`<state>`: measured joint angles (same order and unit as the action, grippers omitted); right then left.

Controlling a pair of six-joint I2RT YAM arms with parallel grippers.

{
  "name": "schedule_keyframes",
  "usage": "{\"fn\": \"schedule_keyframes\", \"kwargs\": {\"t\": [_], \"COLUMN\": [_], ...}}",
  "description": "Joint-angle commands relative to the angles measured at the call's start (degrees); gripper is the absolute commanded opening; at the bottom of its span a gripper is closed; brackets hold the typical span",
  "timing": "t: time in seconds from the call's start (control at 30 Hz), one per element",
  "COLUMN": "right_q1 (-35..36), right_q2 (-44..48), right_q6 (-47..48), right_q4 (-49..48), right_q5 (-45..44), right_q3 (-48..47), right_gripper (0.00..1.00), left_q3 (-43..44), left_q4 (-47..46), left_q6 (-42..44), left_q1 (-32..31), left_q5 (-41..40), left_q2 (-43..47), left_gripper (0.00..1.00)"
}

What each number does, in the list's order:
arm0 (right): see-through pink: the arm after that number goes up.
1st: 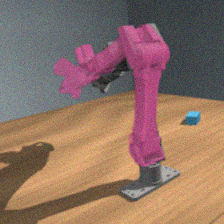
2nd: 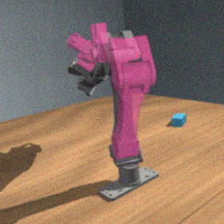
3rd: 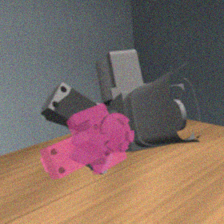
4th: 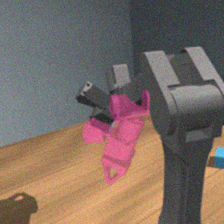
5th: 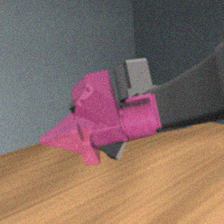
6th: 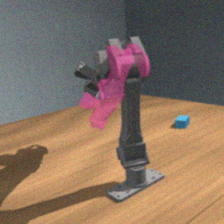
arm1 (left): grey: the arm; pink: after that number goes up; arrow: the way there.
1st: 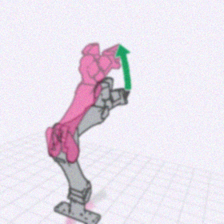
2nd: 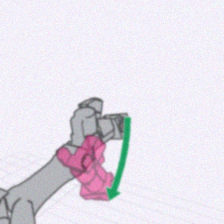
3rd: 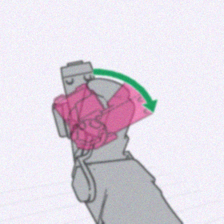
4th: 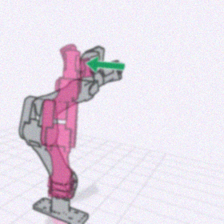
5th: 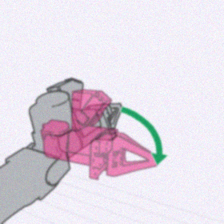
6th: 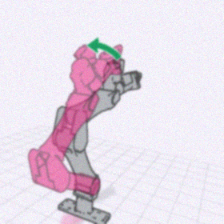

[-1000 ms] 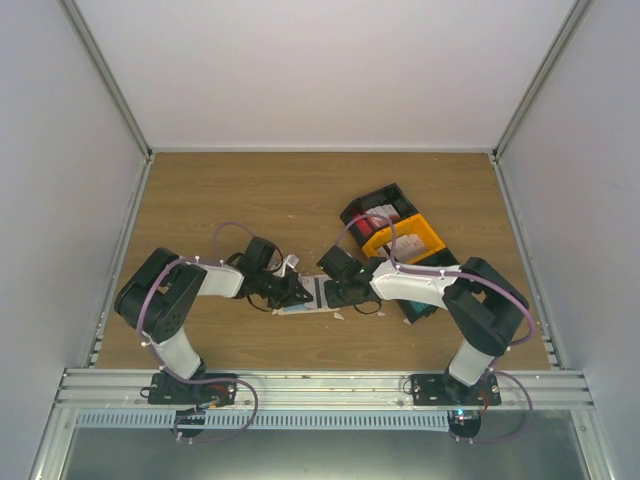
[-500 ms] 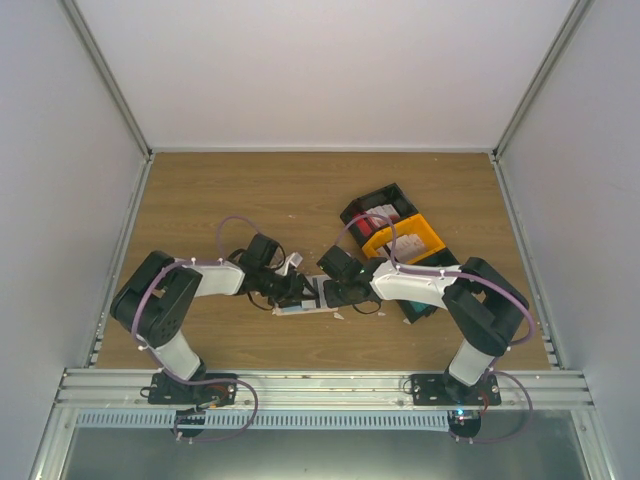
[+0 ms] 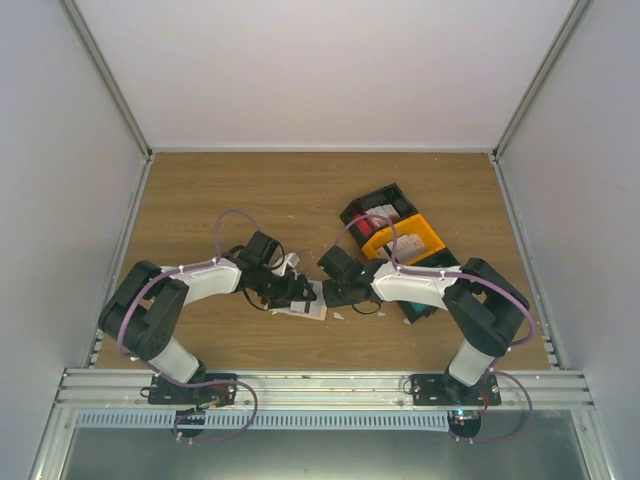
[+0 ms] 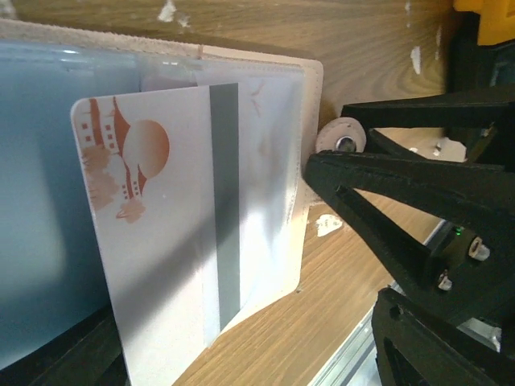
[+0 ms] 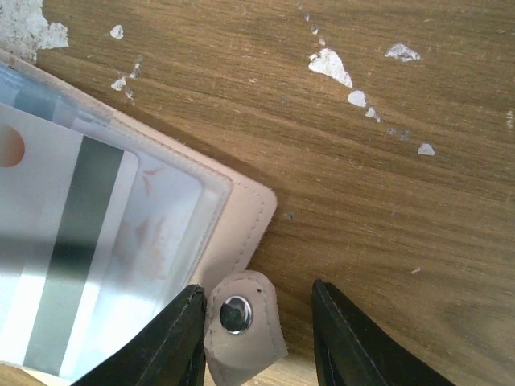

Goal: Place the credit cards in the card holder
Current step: Insert the credit card into the card holder.

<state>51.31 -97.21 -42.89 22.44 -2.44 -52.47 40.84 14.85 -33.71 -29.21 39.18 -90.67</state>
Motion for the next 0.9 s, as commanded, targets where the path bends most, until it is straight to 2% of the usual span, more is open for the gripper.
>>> {"fn": "schedule_keyframes", "kwargs": {"t": [0.0, 0.7, 0.87], "right_q1": [0.03, -0.3, -0.31], "right_q2": [-2.31, 1.33, 3.07], "right_q6": [0.4, 2.98, 2.13], "right_q4": [1.3, 0.88, 1.76], "right_q5": [4.26, 6.33, 5.04], "right_q3": [2.96, -0.72, -0.74], "right_gripper": [0.37, 0.38, 0.38], "left_q3": [0.44, 4.51, 2.86], "left_q4": [9.55, 25.92, 22.61], "left_q6": [2.03, 3.4, 1.59], "left_q1": [-0.41, -2.43, -2.43], "left_q5": [-6.91, -20.39, -22.26], "left_q2": [1.63, 12.12, 11.66], "left_gripper": [0.78, 0.85, 0.62]}}
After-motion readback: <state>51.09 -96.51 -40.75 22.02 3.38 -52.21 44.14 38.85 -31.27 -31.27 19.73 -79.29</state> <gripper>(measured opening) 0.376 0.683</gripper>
